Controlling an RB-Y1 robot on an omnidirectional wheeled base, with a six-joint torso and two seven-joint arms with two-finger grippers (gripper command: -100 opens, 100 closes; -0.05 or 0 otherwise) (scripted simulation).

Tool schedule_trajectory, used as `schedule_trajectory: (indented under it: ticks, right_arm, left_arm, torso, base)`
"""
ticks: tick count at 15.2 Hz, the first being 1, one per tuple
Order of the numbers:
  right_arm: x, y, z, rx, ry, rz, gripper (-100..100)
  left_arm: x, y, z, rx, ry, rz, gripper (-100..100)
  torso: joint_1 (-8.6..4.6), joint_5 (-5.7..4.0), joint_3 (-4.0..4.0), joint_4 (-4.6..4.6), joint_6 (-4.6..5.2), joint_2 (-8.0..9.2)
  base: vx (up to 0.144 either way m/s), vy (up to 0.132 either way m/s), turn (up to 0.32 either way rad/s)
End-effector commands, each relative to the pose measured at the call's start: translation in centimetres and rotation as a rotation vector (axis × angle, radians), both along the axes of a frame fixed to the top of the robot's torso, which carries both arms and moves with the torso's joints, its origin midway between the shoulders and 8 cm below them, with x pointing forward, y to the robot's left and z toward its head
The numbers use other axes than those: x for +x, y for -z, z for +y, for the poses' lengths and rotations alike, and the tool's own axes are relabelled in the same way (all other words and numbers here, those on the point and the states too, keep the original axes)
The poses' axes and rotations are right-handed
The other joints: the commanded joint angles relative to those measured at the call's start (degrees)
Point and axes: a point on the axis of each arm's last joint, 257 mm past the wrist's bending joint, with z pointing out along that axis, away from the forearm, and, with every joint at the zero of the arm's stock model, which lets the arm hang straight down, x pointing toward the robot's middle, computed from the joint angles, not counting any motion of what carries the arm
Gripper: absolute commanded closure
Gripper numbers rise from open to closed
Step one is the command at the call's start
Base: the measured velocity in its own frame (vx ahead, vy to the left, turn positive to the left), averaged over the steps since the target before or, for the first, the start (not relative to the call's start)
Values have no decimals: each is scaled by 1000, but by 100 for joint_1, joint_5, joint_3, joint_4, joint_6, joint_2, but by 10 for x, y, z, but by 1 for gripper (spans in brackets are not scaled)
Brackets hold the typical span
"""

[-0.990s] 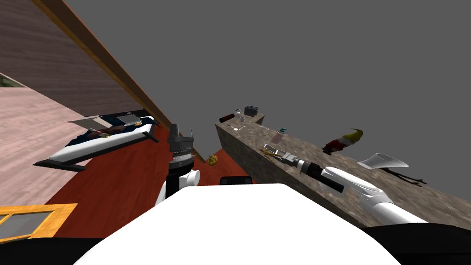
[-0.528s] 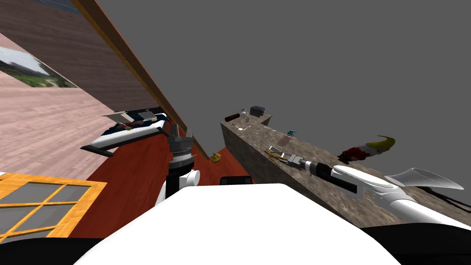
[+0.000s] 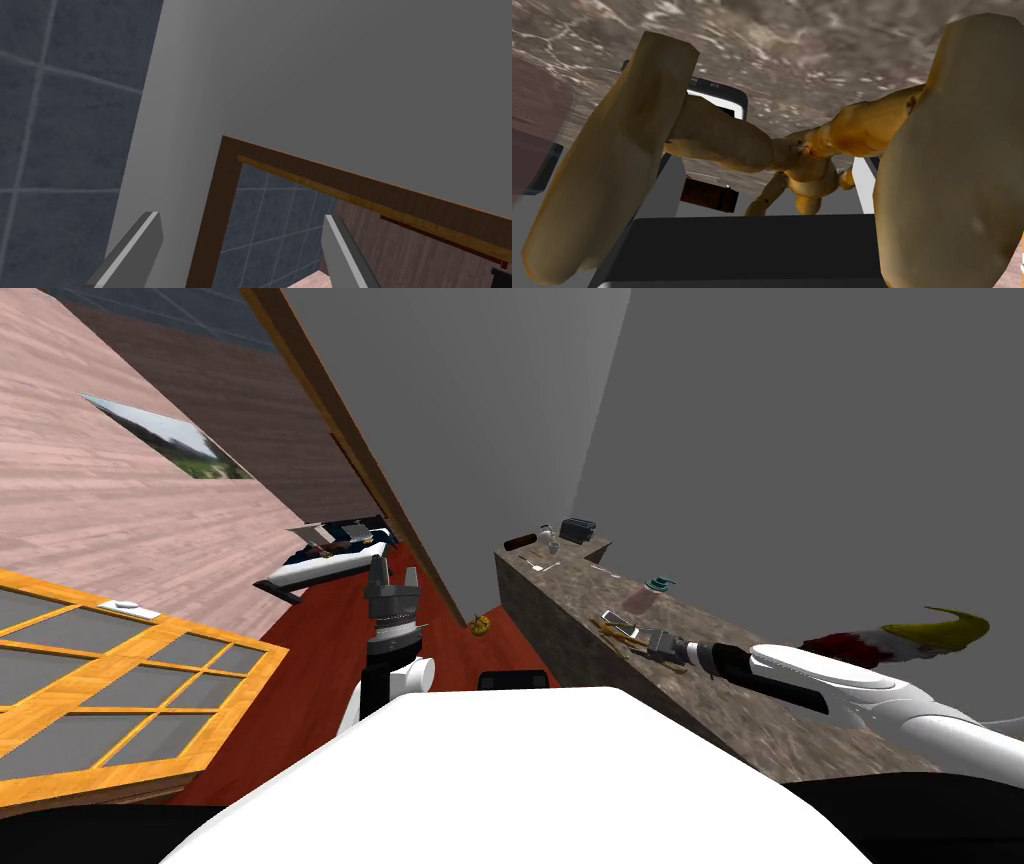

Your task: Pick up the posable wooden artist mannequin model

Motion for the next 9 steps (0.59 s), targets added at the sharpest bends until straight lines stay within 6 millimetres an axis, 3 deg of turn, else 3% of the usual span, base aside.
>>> schedule_trajectory:
  ticks: [1,6,7,9]
  right_arm:
    - [-11,0,-17,-56,-23,40,-100]
    - [-39,0,-55,-176,-75,136,-100]
    - [-32,1,-46,-151,-62,114,-100]
    - [-43,17,-46,-148,-47,120,-100]
  left_arm:
    - [0,0,0,0,0,0,0]
    - [0,0,0,0,0,0,0]
    - [0,0,0,0,0,0,0]
    - [0,0,0,0,0,0,0]
  torso:
    - [0,0,0,0,0,0]
    - [17,4,2,1,0,3]
    - [20,5,1,1,-1,2]
    - [-7,-2,-3,-1,2,-6]
  base:
    - [-33,73,172]
    - [-37,102,197]
    - [-17,69,63]
    - [20,-3,102]
